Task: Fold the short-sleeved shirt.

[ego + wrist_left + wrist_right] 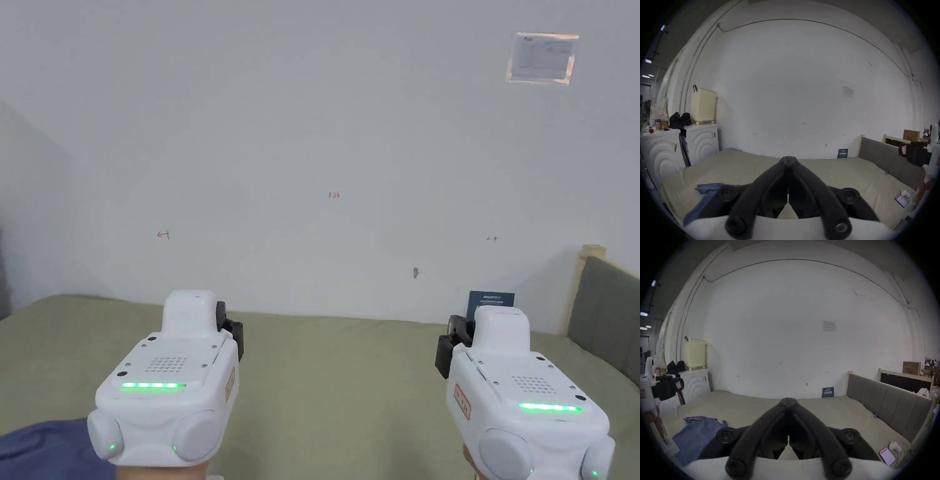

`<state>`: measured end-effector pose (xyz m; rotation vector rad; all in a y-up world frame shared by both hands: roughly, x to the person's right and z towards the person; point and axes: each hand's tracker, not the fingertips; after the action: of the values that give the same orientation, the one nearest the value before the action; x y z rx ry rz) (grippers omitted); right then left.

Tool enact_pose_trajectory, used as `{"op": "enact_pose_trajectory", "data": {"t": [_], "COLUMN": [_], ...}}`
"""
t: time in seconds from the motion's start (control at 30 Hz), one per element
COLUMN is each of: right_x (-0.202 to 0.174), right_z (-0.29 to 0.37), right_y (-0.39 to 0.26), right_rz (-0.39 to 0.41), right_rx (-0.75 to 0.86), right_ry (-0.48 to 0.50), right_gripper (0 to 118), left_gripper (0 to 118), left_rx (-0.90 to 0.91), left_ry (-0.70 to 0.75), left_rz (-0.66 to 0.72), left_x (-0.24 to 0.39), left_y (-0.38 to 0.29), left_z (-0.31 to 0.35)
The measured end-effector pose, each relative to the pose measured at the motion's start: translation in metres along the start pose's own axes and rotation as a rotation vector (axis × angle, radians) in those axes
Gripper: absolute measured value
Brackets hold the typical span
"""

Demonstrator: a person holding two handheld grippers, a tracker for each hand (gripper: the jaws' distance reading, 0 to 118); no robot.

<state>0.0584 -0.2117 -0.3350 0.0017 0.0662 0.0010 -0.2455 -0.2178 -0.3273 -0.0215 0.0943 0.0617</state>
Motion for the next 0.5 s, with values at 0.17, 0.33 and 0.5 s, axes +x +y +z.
{"op": "enact_pose_trajectory", "data": {"t": [0.17, 0.33, 0.5], "right_x": [-0.064, -0.173, -0.244], "right_z": [-0.009, -0.016, -0.032], "right_y": [-0.006, -0.027, -0.060], "right_rz": [0.102, 0.136, 0.122], "right_rx": [0.003, -0.010, -0.102], "right_ry": [0.131, 0.376, 0.518], "right_gripper": [1, 1, 1], "left_gripper": [0, 0, 0], "left_rx": [-0.034, -0.121, -0.622], "left_ry": [0.119, 0.317, 0.255], "left_rz": [-0.001, -0.035, -0.039], "left_x": [-0.055, -0.150, -0.234], "left_y": [-0.006, -0.014, -0.038], "left_z": [0.015, 0.039, 0.012]}}
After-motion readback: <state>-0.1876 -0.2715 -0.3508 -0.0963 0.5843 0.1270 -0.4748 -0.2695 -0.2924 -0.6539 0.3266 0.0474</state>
